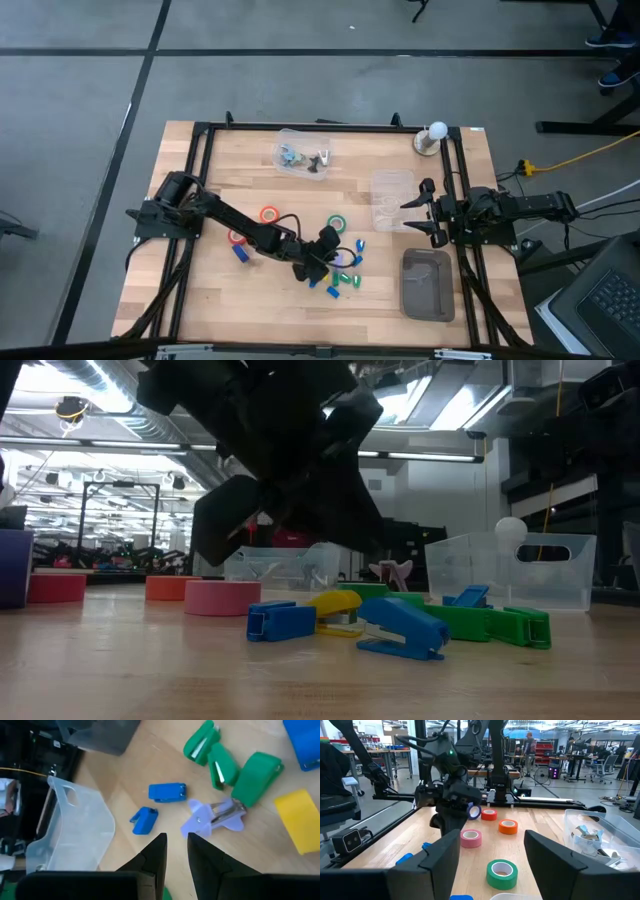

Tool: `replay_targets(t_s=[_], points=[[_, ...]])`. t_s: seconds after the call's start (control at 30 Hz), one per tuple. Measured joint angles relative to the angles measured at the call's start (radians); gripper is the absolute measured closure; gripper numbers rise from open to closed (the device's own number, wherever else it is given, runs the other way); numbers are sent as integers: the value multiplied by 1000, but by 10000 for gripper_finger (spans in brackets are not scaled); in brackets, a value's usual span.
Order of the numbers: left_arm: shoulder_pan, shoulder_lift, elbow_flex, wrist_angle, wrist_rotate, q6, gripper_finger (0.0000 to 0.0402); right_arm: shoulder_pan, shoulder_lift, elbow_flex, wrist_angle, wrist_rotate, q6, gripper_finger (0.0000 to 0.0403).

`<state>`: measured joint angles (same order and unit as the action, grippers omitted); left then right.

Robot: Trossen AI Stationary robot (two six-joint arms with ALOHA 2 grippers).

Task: Pick and place Stapler, Stapler remover, tape
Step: Put the violet staple remover into the top transparent bin

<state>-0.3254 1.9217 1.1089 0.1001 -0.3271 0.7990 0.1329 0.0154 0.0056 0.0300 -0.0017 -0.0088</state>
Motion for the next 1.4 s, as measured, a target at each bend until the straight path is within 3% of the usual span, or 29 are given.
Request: replay_targets(t_s=[0.33, 1.23, 1.4], points=[[-9, 0, 0, -53, 53, -81, 329, 0, 0, 0, 0, 0, 0, 178], [13, 36, -1, 34, 139, -37, 330, 0, 0, 0, 0, 0, 0, 178], [15, 42, -1, 24, 137, -45, 347, 0, 0, 0, 0, 0, 0, 178]])
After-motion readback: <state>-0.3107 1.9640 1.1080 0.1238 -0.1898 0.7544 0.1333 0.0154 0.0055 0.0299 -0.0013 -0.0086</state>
